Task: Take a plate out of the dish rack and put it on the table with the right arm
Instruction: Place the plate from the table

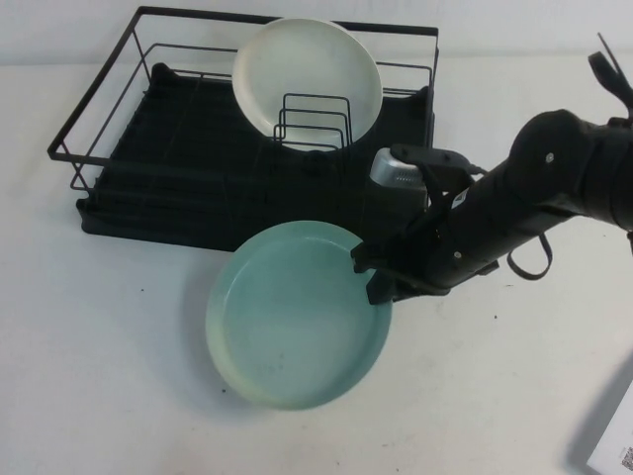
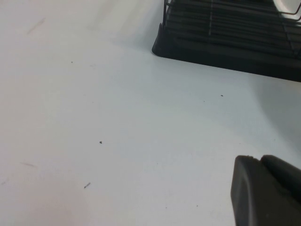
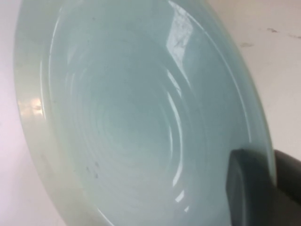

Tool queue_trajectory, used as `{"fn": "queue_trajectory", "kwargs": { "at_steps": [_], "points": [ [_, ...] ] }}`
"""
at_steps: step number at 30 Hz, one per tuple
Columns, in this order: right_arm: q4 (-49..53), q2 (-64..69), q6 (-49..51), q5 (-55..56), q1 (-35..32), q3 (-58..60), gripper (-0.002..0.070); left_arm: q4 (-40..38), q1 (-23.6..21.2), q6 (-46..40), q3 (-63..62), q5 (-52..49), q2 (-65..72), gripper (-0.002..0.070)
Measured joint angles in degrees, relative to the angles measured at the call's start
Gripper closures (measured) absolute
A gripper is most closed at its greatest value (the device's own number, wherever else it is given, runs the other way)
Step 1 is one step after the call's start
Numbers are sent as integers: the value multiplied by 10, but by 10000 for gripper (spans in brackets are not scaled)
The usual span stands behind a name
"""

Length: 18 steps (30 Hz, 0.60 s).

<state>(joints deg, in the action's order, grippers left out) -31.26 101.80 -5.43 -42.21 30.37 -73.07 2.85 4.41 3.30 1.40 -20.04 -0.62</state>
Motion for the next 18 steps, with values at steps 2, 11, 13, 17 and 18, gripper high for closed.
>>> {"fn": "queue_trajectory", "kwargs": {
  "at_steps": [2, 11, 13, 17, 18],
  "points": [
    [-1, 12, 0, 12, 0, 0, 654, 0, 0, 0, 0, 0, 0, 680],
    [-30, 72, 5, 46, 0, 0, 654, 0, 0, 0, 0, 0, 0, 680],
    [-34, 81, 5, 53, 0, 0, 660, 0, 0, 0, 0, 0, 0, 680],
    [-33, 98, 5, 66, 0, 0, 676, 0, 0, 0, 0, 0, 0, 680],
    [-31, 101, 5, 67, 0, 0, 676, 0, 0, 0, 0, 0, 0, 680]
  ]
}}
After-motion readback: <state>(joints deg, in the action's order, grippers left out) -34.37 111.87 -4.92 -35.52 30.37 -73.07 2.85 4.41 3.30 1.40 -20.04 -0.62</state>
